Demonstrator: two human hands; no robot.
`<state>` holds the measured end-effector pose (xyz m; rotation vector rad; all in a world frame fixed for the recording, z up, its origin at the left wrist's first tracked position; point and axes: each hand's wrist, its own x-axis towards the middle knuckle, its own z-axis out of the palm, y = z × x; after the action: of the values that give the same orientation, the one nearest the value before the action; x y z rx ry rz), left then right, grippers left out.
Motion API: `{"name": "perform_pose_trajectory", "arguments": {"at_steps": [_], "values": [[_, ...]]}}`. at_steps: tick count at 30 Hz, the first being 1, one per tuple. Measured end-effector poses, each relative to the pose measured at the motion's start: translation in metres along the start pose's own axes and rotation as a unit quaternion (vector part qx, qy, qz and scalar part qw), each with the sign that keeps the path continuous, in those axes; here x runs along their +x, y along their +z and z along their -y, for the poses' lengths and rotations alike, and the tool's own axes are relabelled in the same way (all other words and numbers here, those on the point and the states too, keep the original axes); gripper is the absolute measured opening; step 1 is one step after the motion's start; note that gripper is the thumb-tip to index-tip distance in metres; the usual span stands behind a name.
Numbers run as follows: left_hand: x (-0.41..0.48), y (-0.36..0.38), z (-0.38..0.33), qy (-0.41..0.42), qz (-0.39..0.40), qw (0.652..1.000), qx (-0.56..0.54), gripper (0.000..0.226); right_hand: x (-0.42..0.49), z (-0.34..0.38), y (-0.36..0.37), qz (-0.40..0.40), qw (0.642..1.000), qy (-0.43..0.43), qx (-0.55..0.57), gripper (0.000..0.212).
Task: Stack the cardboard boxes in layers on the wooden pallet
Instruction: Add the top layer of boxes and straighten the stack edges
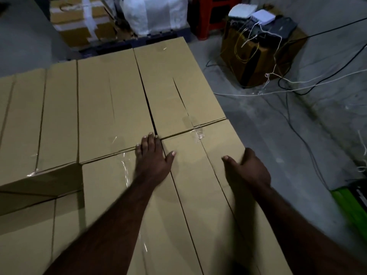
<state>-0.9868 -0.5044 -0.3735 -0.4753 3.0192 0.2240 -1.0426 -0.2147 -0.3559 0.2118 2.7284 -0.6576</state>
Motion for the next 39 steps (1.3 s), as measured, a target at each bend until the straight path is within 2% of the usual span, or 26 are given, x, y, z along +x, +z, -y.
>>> {"name": "perform_pose_trajectory", "arguments": {"at_steps": [4,15,19,21,34,36,39], "values": [[-0.002,0.002,0.002,0.004,-0.005,1.000,0.005,0.086,0.000,0.004,0.001,-0.001,1.000,0.006,-0.004,0.077],[-0.003,0.005,0.002,0.016,-0.033,0.999,0.017,0.076,0.001,-0.006,0.002,0.002,0.999,-0.037,-0.027,0.072],[-0.004,0.006,0.000,0.023,-0.024,0.999,0.039,0.071,-0.005,0.002,0.011,-0.016,0.993,-0.050,-0.107,0.089],[-0.003,0.006,0.001,0.022,-0.024,0.999,0.041,0.071,-0.011,0.012,0.018,-0.019,0.987,-0.068,-0.141,0.089],[-0.002,0.010,0.002,0.027,-0.038,0.999,0.011,0.077,-0.012,0.018,0.022,-0.035,0.980,-0.083,-0.175,0.102],[-0.002,0.012,0.002,0.031,-0.045,0.998,0.008,0.077,-0.001,0.027,0.020,-0.035,0.981,-0.099,-0.161,0.100],[-0.002,0.014,0.001,0.033,-0.051,0.998,0.004,0.076,0.040,0.059,0.013,-0.044,0.992,-0.104,-0.050,0.098]]}}
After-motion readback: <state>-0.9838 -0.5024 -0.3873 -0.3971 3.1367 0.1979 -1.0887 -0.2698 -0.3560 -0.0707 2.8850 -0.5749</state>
